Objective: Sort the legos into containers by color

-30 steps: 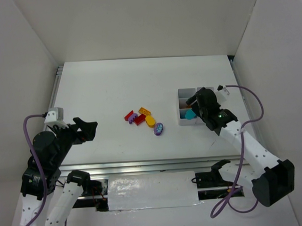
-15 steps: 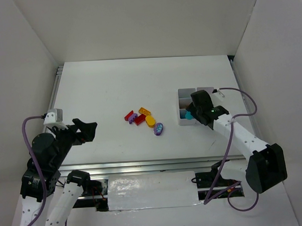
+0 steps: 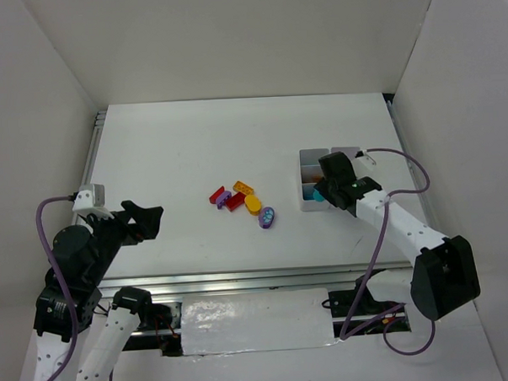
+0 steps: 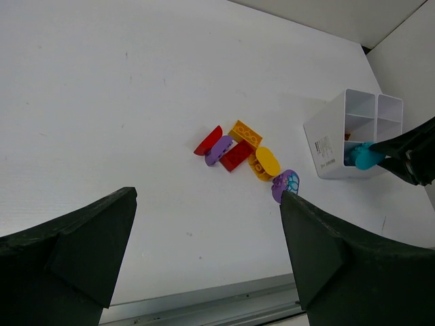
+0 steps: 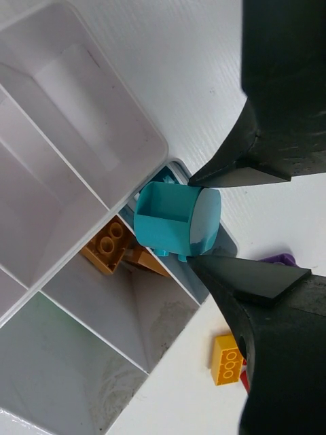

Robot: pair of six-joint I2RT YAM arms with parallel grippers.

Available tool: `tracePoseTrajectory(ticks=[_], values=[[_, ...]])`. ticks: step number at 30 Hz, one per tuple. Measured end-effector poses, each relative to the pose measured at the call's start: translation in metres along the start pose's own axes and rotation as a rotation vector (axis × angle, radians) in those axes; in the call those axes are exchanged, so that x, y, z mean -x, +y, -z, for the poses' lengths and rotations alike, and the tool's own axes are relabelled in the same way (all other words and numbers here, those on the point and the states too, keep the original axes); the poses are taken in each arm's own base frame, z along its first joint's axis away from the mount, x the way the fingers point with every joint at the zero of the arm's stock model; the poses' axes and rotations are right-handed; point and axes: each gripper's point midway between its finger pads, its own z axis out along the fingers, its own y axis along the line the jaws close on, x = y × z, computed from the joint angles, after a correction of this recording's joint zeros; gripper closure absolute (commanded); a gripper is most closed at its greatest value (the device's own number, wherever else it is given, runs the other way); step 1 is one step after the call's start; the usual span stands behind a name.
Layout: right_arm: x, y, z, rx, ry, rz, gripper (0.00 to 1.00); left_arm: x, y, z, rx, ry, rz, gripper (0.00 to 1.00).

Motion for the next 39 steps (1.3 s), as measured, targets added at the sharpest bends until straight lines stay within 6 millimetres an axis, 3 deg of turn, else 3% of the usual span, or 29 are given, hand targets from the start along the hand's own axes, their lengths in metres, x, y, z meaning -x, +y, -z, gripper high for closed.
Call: tracePoseTrajectory(ticks=[8,19,27,35,39], values=[[0.001,-0.001,0.003,0.017,-0.009,-0.035,0.78,0.000,0.000,0.000,0.000,0.000,0.000,0.01],[0.002,0.002,0.015,0.112,-0.031,-0.140,0.84,0.000,0.000,0.000,0.000,0.000,0.000,0.01],[0.005,0.005,0.024,0.268,-0.089,-0.245,0.84,0.000,0.000,0.000,-0.001,0.001,0.000,0.01],[-0.013,0.002,0.014,0.436,-0.120,-0.242,0.82,0.000,0.000,0.000,-0.002,0.001,0.000,0.00],[-0.006,0.018,0.022,0.536,-0.157,-0.201,0.82,0.000,-0.001,0.000,-0.003,0.001,-0.001,0.01]])
